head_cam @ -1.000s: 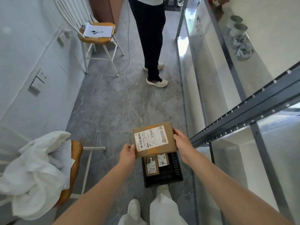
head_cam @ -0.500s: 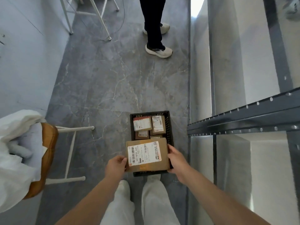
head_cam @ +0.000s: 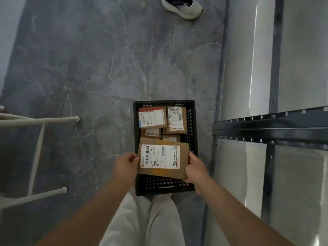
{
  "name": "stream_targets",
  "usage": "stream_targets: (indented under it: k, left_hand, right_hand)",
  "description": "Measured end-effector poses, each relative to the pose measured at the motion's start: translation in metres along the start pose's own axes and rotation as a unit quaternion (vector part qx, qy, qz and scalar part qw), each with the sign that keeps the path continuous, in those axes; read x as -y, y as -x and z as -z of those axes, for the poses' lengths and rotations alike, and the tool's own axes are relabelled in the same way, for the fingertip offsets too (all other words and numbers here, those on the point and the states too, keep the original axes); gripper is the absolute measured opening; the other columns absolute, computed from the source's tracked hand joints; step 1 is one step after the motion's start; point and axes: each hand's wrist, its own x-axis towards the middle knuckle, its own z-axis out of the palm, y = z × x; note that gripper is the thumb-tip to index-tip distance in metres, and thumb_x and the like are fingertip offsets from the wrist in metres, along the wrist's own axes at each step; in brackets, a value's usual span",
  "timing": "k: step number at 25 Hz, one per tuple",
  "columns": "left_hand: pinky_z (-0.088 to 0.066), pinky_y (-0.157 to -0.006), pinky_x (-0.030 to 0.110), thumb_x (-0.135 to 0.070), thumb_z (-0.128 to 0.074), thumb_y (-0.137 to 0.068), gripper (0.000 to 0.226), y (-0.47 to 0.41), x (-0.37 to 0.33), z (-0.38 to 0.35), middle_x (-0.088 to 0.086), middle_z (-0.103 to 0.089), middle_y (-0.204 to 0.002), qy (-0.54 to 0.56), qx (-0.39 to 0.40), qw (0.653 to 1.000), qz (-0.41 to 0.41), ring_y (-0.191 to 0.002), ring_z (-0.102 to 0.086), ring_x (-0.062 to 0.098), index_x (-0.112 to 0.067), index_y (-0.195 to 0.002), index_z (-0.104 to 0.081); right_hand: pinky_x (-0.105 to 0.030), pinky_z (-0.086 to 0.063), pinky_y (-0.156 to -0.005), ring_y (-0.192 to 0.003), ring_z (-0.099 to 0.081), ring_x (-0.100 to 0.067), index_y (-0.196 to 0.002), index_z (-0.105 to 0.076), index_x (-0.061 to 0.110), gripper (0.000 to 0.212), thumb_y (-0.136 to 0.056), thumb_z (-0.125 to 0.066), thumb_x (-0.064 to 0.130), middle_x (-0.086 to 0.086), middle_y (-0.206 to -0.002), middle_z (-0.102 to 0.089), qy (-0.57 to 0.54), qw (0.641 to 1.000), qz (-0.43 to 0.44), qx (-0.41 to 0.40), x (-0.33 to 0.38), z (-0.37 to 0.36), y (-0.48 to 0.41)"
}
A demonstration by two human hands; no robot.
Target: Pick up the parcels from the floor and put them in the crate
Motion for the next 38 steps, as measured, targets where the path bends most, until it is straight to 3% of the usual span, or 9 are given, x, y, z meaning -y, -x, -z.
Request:
stream_targets:
  k: [4,9,15,17,25,28,34,36,38]
  left_hand:
    - [-0.049,-0.07,0.027,-0.011,-0.052,-0.097,0.023,-0.064,0.013,-0.042,0.001,-0.071,-0.099,-0.075,-0.001,0.997,-0.032,-0.088,-0.064,0.019,-0.011,-0.109,-0.071]
    - [-0.044,-0.056,0.022,-0.011,-0.045,-0.098,0.027,-0.114,0.029,-0.072,0.01,-0.07,-0.112,-0.092,0.016,0.996,0.011,-0.087,-0.063,0.021,-0.009,-0.114,-0.067]
    - [-0.045,-0.102,0.04,-0.013,-0.045,-0.098,0.054,-0.117,0.039,-0.104,0.019,-0.041,-0.139,-0.172,-0.02,0.985,-0.002,-0.123,-0.047,0.033,0.001,-0.147,-0.028]
    - [-0.038,-0.108,0.036,-0.012,-0.046,-0.097,0.07,-0.112,0.042,-0.114,0.019,-0.026,-0.147,-0.152,-0.028,0.988,-0.017,-0.131,-0.038,0.031,0.001,-0.153,-0.006]
    - [-0.013,-0.123,0.039,-0.008,-0.048,-0.095,0.084,-0.105,0.073,-0.136,0.001,0.013,-0.163,-0.166,-0.034,0.984,-0.063,-0.15,-0.007,0.02,-0.014,-0.155,0.01]
    - [-0.012,-0.123,0.035,-0.005,-0.045,-0.095,0.079,-0.109,0.073,-0.136,0.004,0.005,-0.164,-0.152,-0.054,0.984,-0.074,-0.15,-0.006,0.018,-0.014,-0.156,0.005]
    - [-0.045,-0.107,0.044,-0.001,-0.04,-0.095,0.067,-0.115,0.069,-0.119,-0.004,-0.049,-0.145,0.092,-0.051,0.994,-0.008,-0.128,-0.05,0.017,-0.033,-0.152,-0.027]
    - [-0.047,-0.104,0.044,-0.001,-0.04,-0.094,0.065,-0.117,0.07,-0.115,-0.003,-0.053,-0.141,0.092,-0.031,0.995,-0.015,-0.124,-0.053,0.017,-0.034,-0.15,-0.032]
    - [-0.052,-0.097,0.036,-0.002,-0.043,-0.093,0.061,-0.118,0.069,-0.111,-0.002,-0.054,-0.135,0.04,-0.009,0.997,-0.063,-0.118,-0.054,0.013,-0.033,-0.145,-0.039]
  right_hand:
    - [-0.037,-0.06,-0.078,-0.1,-0.066,-0.016,-0.118,-0.059,0.052,0.053,-0.098,-0.046,0.004,0.012,-0.108,-0.07,0.051,0.999,0.008,-0.008,-0.01,-0.004,-0.08]
    - [-0.045,-0.057,-0.088,-0.117,-0.054,-0.02,-0.146,-0.034,0.047,0.061,-0.101,-0.047,0.008,0.008,-0.128,-0.053,0.1,0.994,0.026,0.043,-0.011,-0.017,-0.148]
    - [-0.042,-0.041,-0.11,-0.13,-0.049,-0.021,-0.156,-0.017,0.035,0.071,-0.099,-0.054,0.014,-0.001,-0.146,-0.049,0.125,0.991,0.044,0.013,-0.02,-0.051,-0.185]
    - [-0.04,-0.042,-0.11,-0.128,-0.051,-0.019,-0.155,-0.021,0.036,0.073,-0.097,-0.056,0.01,-0.001,-0.143,-0.053,0.118,0.991,0.067,0.007,-0.02,-0.054,-0.192]
    - [-0.023,-0.045,-0.1,-0.116,-0.053,-0.003,-0.154,-0.023,0.04,0.086,-0.09,-0.066,0.002,0.009,-0.136,-0.056,0.036,0.993,0.111,0.003,-0.034,-0.052,-0.199]
    - [-0.029,-0.045,-0.103,-0.124,-0.051,-0.011,-0.155,-0.017,0.041,0.084,-0.094,-0.06,0.003,0.005,-0.141,-0.053,0.065,0.993,0.096,0.009,-0.033,-0.053,-0.208]
    - [-0.03,-0.038,-0.098,-0.132,-0.041,-0.016,-0.154,0.004,0.045,0.097,-0.093,-0.063,0.009,0.001,-0.151,-0.038,0.1,0.99,0.1,-0.011,-0.039,-0.061,-0.207]
    - [-0.043,-0.041,-0.108,-0.136,-0.04,-0.023,-0.154,-0.001,0.046,0.102,-0.088,-0.069,0.007,0.0,-0.152,-0.036,0.097,0.992,0.085,-0.012,-0.042,-0.056,-0.205]
    - [-0.056,-0.051,-0.095,-0.13,-0.045,-0.029,-0.151,-0.014,0.045,0.098,-0.084,-0.073,0.004,0.0,-0.143,-0.042,0.055,0.998,0.013,0.019,-0.05,-0.047,-0.197]
